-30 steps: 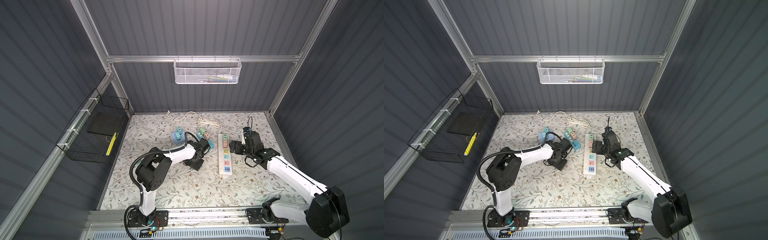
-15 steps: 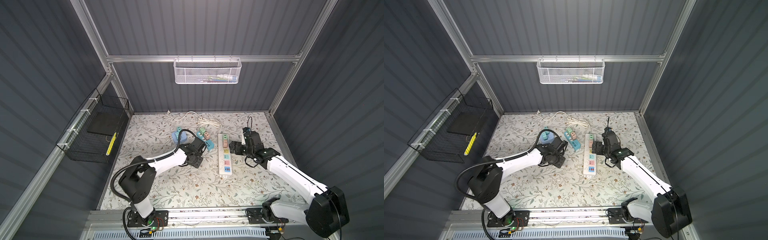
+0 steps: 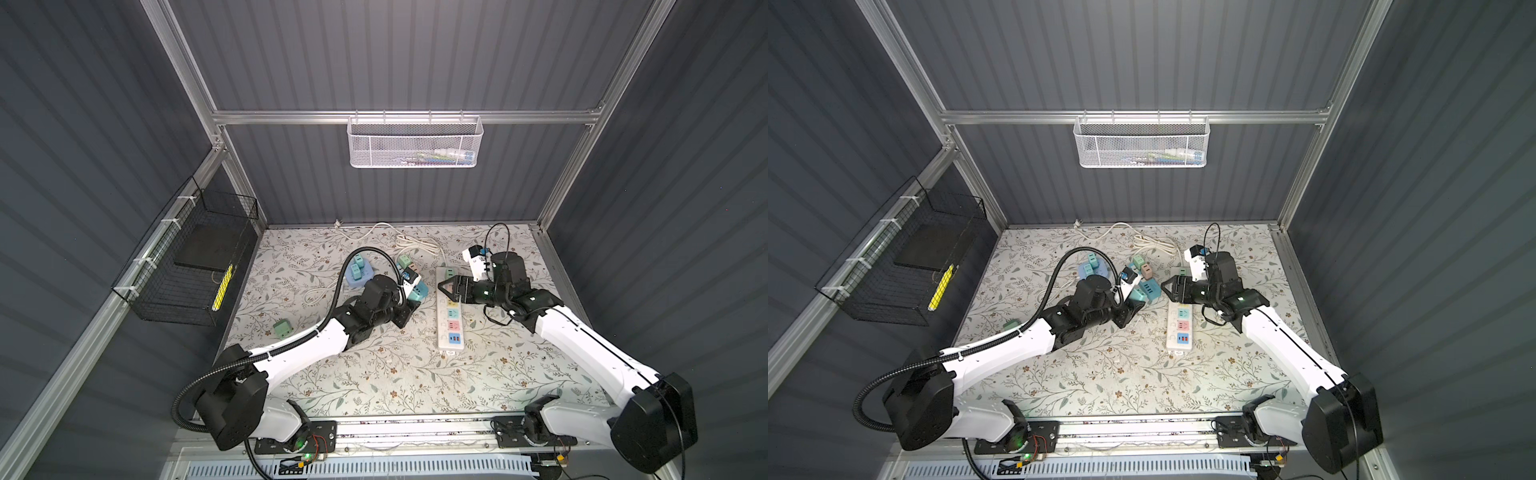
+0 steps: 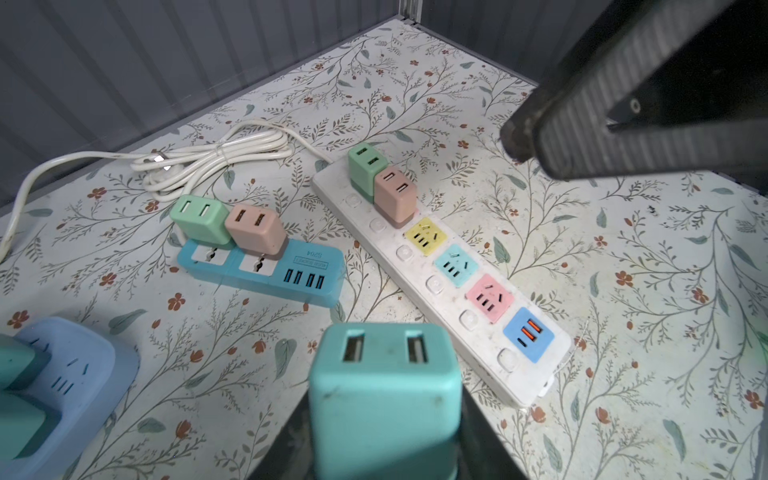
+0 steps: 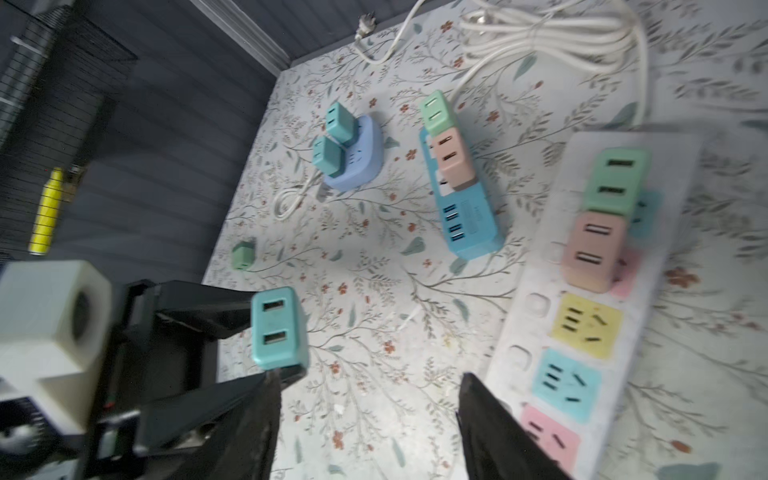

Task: Insert the plug
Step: 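Grasp the teal adapter with the right gripper from the left gripper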

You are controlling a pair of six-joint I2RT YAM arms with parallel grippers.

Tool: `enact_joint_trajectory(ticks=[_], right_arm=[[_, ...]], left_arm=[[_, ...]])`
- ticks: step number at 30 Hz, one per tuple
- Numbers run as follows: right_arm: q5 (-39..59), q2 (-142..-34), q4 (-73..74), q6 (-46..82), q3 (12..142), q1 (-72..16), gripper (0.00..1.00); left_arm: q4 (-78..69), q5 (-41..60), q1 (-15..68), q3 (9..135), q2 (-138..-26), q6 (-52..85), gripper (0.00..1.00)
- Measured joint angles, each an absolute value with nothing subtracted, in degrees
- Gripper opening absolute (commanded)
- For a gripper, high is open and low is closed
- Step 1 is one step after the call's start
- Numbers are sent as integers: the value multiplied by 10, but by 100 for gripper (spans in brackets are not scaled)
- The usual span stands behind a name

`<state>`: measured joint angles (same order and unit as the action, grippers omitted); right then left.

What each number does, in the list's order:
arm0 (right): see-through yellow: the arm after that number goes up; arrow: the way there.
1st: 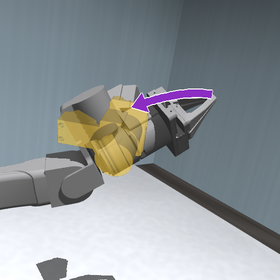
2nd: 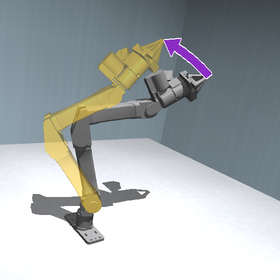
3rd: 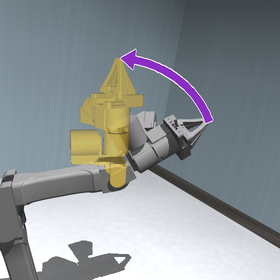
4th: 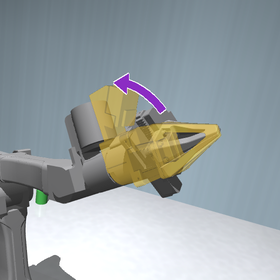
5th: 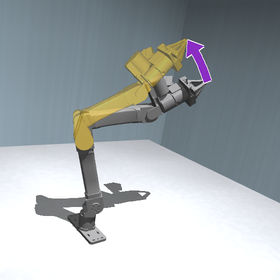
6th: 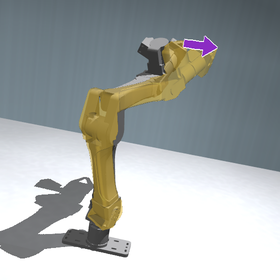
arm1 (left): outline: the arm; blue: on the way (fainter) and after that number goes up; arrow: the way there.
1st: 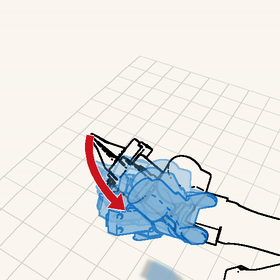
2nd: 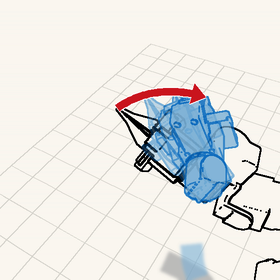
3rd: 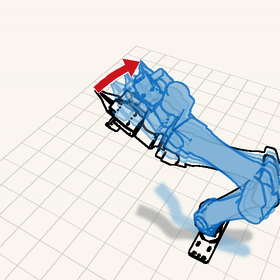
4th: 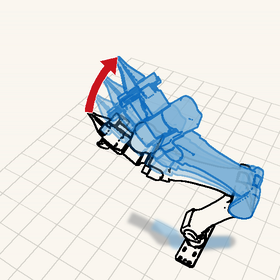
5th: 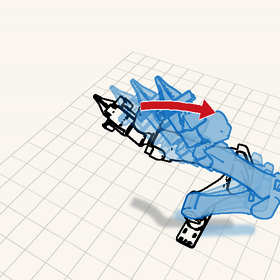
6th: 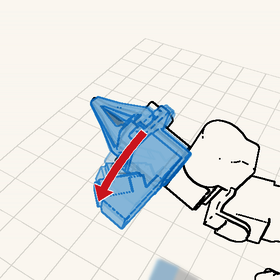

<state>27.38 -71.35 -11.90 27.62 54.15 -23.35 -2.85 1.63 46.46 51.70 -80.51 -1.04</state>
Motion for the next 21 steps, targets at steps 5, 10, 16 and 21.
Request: enact_joint_trajectory(ticks=[5,10,16,21], right_arm=[[328,-750,-97,285,566,-254,50],[354,-781,-90,286,574,-271,50],[368,-812,-82,296,574,-280,46],[378,-830,-76,301,575,-287,37]], left_arm=[[-28,34,465,518,-808,-19,32],[-26,42,465,529,-813,-25,32],[-26,44,465,536,-813,-29,33],[-26,46,465,537,-821,-29,35]])
